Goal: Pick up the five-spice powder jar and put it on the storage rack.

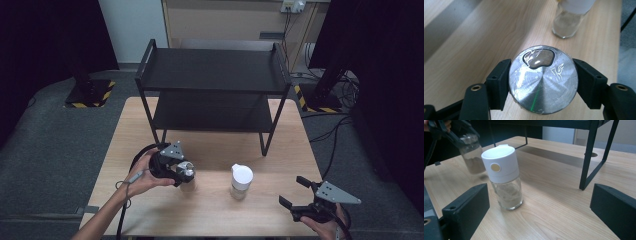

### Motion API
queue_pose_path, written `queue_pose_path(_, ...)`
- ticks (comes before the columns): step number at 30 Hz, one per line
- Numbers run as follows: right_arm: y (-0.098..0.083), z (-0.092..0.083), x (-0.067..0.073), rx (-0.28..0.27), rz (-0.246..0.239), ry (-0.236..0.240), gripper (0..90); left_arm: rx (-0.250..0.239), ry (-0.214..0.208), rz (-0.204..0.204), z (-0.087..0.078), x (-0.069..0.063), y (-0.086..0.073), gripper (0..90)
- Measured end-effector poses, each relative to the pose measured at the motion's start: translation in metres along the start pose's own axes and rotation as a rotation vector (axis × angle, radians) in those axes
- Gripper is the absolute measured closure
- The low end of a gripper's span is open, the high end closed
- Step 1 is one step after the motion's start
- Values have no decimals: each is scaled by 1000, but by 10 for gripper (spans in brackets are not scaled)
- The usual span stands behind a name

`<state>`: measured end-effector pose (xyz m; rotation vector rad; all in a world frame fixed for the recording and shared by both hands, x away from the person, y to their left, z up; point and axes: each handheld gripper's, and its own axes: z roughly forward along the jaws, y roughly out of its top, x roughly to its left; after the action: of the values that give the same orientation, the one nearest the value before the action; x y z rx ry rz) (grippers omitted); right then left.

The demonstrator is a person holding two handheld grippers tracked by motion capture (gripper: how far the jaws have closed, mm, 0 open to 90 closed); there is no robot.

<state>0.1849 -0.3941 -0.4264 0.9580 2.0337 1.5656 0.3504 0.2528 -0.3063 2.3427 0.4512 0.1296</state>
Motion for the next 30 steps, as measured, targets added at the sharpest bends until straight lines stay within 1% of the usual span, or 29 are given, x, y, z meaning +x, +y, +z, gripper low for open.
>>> queue_pose_path(1, 0, 0, 0, -4, -1, 0, 20, -3, 0, 7, -4, -1, 3, 338)
queue_pose_path(2, 0, 0, 0, -5, -1, 2, 20, -7, 3, 19, -11, -3, 10, 338)
queue_pose_path(3, 0, 0, 0, -5, -1, 2, 20, -7, 3, 19, -11, -3, 10, 338)
queue_pose_path(4, 0, 0, 0, -4, -2, 5, 19, -4, -2, 24, -18, -2, 17, 338)
queue_pose_path(5, 0, 0, 0, -2, -2, 5, 16, -4, -2, 24, -18, -2, 17, 338)
queue_pose_path(6, 0, 0, 0, -2, -3, 5, 16, -5, -5, 23, -22, -2, 21, 338)
queue_pose_path(9, 0, 1, 0, -4, -3, 6, 15, 17, -13, 41, -35, -2, 37, 338)
queue_pose_path(10, 0, 1, 0, -5, -3, 4, 15, 27, -17, 47, -42, -1, 46, 338)
queue_pose_path(11, 0, 1, 0, -4, -3, 4, 15, 27, -17, 47, -42, -1, 46, 338)
queue_pose_path(12, 0, 1, 0, -4, -2, 5, 15, 30, -22, 50, -51, 0, 56, 338)
queue_pose_path(13, 0, 1, 0, -4, -2, 5, 15, 30, -22, 50, -51, 0, 56, 338)
queue_pose_path(15, 0, 1, 0, -1, -4, 5, 15, 30, -19, 54, -60, 1, 63, 338)
queue_pose_path(16, 0, 0, 0, -2, -2, 3, 15, 30, -13, 51, -68, 1, 70, 338)
queue_pose_path(17, 0, 0, 0, -2, -2, 3, 15, 30, -13, 51, -68, 1, 70, 338)
queue_pose_path(18, 0, 0, 0, -3, -1, 4, 15, 29, -8, 48, -76, 2, 77, 338)
queue_pose_path(19, 0, 0, 0, -3, -1, 4, 15, 29, -8, 48, -76, 2, 77, 338)
queue_pose_path(23, 0, 2, 0, 2, -3, 5, 15, 18, -10, 37, -89, 5, 86, 338)
queue_pose_path(25, 0, 2, 0, 1, -3, 5, 15, 21, -11, 37, -94, 6, 92, 338)
queue_pose_path(28, 0, 2, 0, 2, -1, 4, 15, 33, -4, 49, -107, 5, 107, 338)
queue_pose_path(30, 0, 2, 0, 3, 1, 4, 15, 30, -6, 50, -116, 6, 115, 338)
